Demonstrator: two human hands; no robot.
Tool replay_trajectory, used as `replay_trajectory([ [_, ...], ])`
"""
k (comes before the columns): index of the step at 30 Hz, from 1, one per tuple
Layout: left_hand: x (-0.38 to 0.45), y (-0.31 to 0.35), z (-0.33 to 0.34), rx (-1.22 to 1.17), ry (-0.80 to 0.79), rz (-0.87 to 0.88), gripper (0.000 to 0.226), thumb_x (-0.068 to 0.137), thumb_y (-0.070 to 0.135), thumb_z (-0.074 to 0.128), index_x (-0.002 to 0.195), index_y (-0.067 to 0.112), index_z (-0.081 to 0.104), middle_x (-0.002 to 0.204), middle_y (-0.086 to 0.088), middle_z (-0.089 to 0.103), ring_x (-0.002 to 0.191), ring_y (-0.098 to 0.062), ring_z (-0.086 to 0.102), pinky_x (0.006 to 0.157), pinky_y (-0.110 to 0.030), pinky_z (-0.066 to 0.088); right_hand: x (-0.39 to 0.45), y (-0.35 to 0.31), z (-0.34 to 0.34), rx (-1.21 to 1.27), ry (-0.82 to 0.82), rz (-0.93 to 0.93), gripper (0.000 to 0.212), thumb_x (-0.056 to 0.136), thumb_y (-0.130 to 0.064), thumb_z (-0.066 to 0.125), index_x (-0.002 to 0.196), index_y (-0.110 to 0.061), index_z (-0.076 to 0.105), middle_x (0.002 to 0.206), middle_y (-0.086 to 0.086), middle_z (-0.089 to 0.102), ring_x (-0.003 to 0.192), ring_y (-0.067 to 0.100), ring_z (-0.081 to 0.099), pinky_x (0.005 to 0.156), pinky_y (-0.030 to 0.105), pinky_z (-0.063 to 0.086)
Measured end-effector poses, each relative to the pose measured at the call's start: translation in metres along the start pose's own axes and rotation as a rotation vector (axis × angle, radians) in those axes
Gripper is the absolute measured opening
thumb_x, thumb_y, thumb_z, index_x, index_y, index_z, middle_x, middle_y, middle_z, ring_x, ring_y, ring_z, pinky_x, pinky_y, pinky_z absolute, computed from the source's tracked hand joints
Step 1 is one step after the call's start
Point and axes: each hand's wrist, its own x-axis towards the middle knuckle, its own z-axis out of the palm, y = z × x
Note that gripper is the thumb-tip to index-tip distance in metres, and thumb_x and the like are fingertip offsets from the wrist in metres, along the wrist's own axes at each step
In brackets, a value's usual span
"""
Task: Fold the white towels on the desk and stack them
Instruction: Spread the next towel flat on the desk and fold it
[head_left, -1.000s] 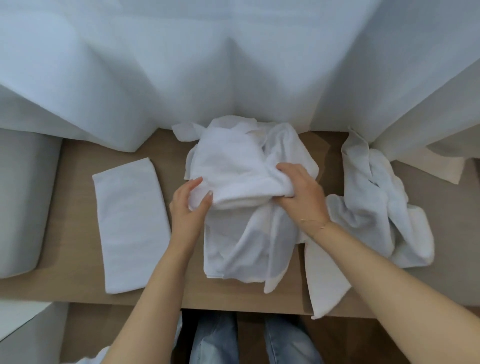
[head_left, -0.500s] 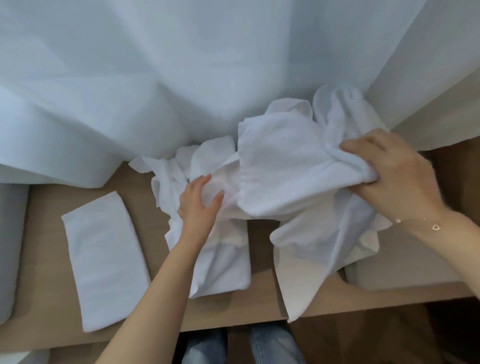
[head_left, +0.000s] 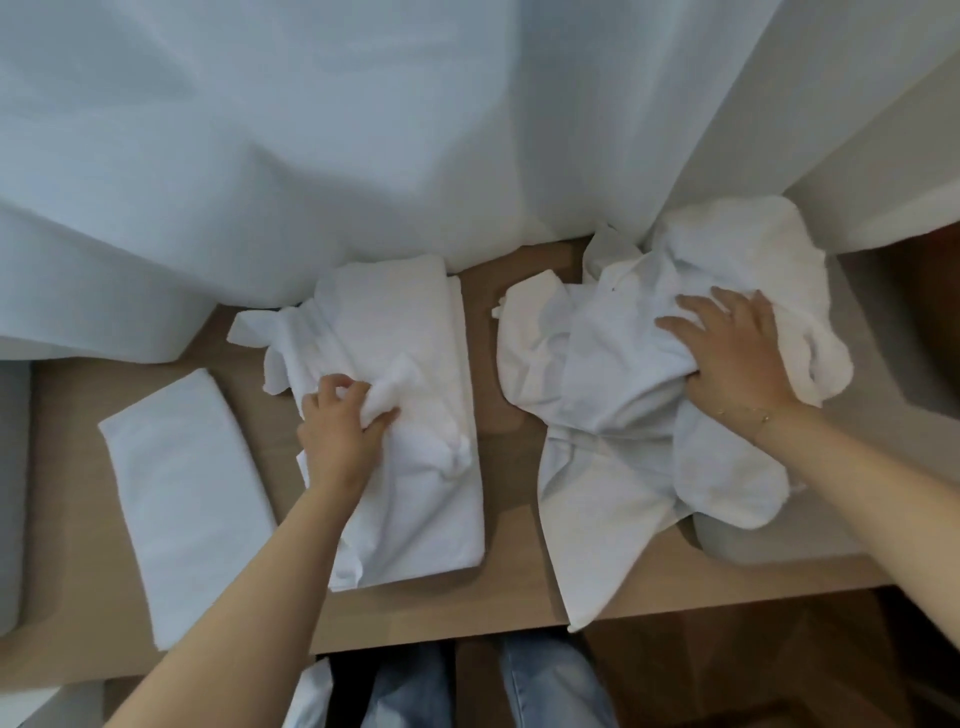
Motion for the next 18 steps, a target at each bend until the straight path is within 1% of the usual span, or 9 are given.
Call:
replay_trajectory([
  [2,-0.006,0.01,-0.021,-0.201,0.083,0.058,0.028,0.086,0.028,0.073,0.101,0.006,0.066,0.12,-0.011,0.052,0.107,-0.035,0.05,0.09,-0.043,0.044,-0.002,-0.001,0.0,0.036,-0.028,-0.048,0.067,0.068,-0.018,0.054,0.136,-0.02,0.054,0.151,0.008,0.038,0.141,0.039,0.02,0.117,0.052,-0.004],
  [4,-0.014,0.032,-0.054,-0.35,0.177,0.146,0.024,0.086,0.026,0.074,0.098,0.009,0.061,0.111,-0.001,0.052,0.1,-0.02,0.051,0.087,-0.028,0.043,-0.009,0.004,-0.002,0.064,-0.067,-0.089,0.07,0.071,-0.025,0.046,0.14,-0.026,0.048,0.155,0.002,0.032,0.145,0.033,0.013,0.118,0.048,-0.009],
  [6,-0.023,0.067,-0.091,-0.47,0.23,0.248,0.024,0.085,0.029,0.072,0.1,0.016,0.059,0.104,0.008,0.053,0.093,-0.006,0.051,0.083,-0.013,0.041,-0.015,0.013,-0.008,0.153,-0.065,-0.093,0.062,0.081,-0.023,0.056,0.142,-0.029,0.046,0.157,-0.003,0.028,0.147,0.027,0.008,0.118,0.043,-0.012],
  [8,-0.033,0.108,-0.124,-0.57,0.221,0.348,0.024,0.083,0.028,0.072,0.101,0.018,0.06,0.097,0.011,0.057,0.093,-0.004,0.055,0.08,-0.009,0.041,-0.02,0.02,-0.017,0.307,-0.051,-0.087,0.063,0.082,-0.017,0.068,0.14,-0.028,0.048,0.156,-0.004,0.029,0.148,0.023,0.008,0.118,0.039,-0.011],
  [10,-0.041,0.151,-0.148,-0.667,0.126,0.403,0.021,0.08,0.026,0.075,0.096,0.02,0.062,0.092,0.011,0.062,0.09,-0.008,0.059,0.077,-0.014,0.045,-0.025,0.023,-0.026,0.48,-0.034,-0.075,0.057,0.084,-0.014,0.071,0.137,-0.024,0.052,0.155,-0.002,0.031,0.148,0.02,0.011,0.119,0.038,-0.006],
  [13,-0.047,0.214,-0.161,-0.866,-0.174,0.383,0.022,0.078,0.026,0.079,0.092,0.015,0.066,0.088,-0.002,0.068,0.084,-0.011,0.064,0.072,-0.026,0.053,-0.034,0.031,-0.04,0.679,-0.032,0.004,0.048,0.09,-0.011,0.066,0.136,-0.015,0.052,0.154,0.005,0.032,0.147,0.022,0.018,0.121,0.042,0.007],
  [15,-0.047,0.248,-0.152,-0.944,-0.34,0.356,0.019,0.076,0.027,0.079,0.091,0.02,0.069,0.09,-0.002,0.07,0.086,-0.012,0.067,0.073,-0.03,0.056,-0.043,0.043,-0.046,0.802,-0.034,0.06,0.05,0.092,-0.004,0.061,0.14,-0.006,0.046,0.152,0.012,0.036,0.144,0.028,0.027,0.118,0.047,0.02],
  [16,-0.045,0.261,-0.143,-0.965,-0.405,0.347,0.017,0.076,0.028,0.078,0.091,0.024,0.071,0.091,0.002,0.071,0.087,-0.012,0.069,0.073,-0.028,0.057,-0.05,0.05,-0.048,0.882,-0.018,0.112,0.05,0.093,0.0,0.058,0.141,-0.004,0.044,0.149,0.014,0.039,0.14,0.029,0.034,0.117,0.045,0.026],
  [18,-0.041,0.282,-0.115,-1.02,-0.507,0.31,0.019,0.077,0.032,0.078,0.096,0.034,0.071,0.097,0.006,0.074,0.093,-0.013,0.071,0.077,-0.029,0.057,-0.067,0.063,-0.05,0.971,0.045,0.22,0.045,0.094,0.005,0.054,0.133,-0.016,0.05,0.136,0.006,0.051,0.128,0.019,0.046,0.107,0.024,0.038],
])
